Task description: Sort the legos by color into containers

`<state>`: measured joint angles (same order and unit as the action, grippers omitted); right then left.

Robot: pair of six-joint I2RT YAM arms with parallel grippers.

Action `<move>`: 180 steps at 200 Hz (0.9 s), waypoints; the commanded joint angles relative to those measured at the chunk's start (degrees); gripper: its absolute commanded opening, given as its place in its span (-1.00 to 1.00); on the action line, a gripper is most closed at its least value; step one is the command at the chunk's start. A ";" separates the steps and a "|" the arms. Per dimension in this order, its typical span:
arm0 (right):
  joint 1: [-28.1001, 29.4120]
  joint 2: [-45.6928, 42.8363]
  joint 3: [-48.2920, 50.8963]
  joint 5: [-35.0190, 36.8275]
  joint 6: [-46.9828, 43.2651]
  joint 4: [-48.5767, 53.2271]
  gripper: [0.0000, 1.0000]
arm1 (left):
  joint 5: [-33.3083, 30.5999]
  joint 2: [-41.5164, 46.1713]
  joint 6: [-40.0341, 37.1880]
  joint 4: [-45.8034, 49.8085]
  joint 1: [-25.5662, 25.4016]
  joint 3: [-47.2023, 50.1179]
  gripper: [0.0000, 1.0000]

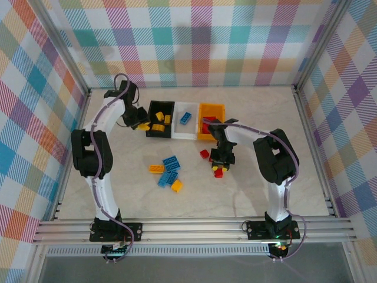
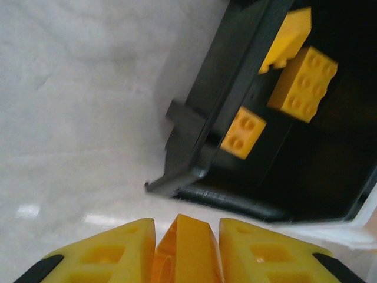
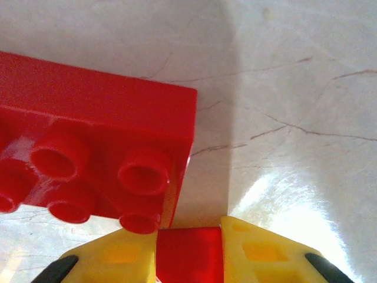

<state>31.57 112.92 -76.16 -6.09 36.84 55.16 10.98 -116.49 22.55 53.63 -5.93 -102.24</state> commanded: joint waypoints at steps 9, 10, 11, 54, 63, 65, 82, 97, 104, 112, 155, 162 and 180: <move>0.60 -1.98 1.54 -3.50 1.30 -0.84 -0.48 | 0.60 -6.21 2.25 -0.30 -1.42 -8.75 -0.31; 0.60 -2.04 1.50 -3.58 1.35 -0.80 -0.48 | 0.61 -6.48 2.25 -0.24 -1.44 -9.02 -0.31; 0.60 -2.11 1.48 -3.63 1.33 -0.73 -0.48 | 0.57 -6.61 2.24 -0.17 -1.44 -9.34 -0.31; 0.38 -4.95 -1.36 -3.60 1.48 1.92 -0.49 | -0.43 -16.71 2.06 3.35 -3.36 -21.71 -0.23; 0.25 -5.65 -2.53 -3.50 1.48 2.63 -0.49 | -0.72 -17.84 1.96 3.80 -3.80 -23.23 -0.20; 0.18 -5.75 -2.79 -3.49 1.48 2.82 -0.49 | -0.71 -18.17 1.97 3.84 -3.86 -23.53 -0.19; -0.31 -6.25 -5.63 -3.32 1.40 4.15 -0.49 | -0.53 -19.38 2.06 4.19 -4.39 -25.10 -0.09; -0.67 -5.99 -7.74 -3.49 1.00 4.77 -0.49 | -0.19 -19.74 2.34 4.20 -4.61 -25.45 0.10; -0.85 -5.70 -8.31 -3.85 0.61 5.11 -0.47 | -0.01 -19.55 2.43 4.27 -4.70 -25.47 0.23; -0.90 -5.29 -8.56 -4.48 0.00 5.69 -0.39 | 0.16 -19.20 2.38 4.45 -4.83 -25.34 0.38; 2.52 -10.56 -2.74 -5.02 -4.41 4.16 0.36 | -0.94 -7.74 -0.26 2.19 -5.50 -14.19 0.91; 3.18 -11.39 -1.39 -5.44 -5.07 3.67 0.37 | -1.02 -4.76 -0.34 1.20 -5.58 -10.60 0.98; 6.58 -13.64 1.46 -8.71 -8.71 0.97 0.40 | -1.40 2.89 -0.76 0.53 -5.66 -0.82 1.00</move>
<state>34.35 103.22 -77.67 -10.55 33.36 57.65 10.68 -123.48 22.87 52.05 -11.25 -112.62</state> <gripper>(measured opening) 0.688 0.996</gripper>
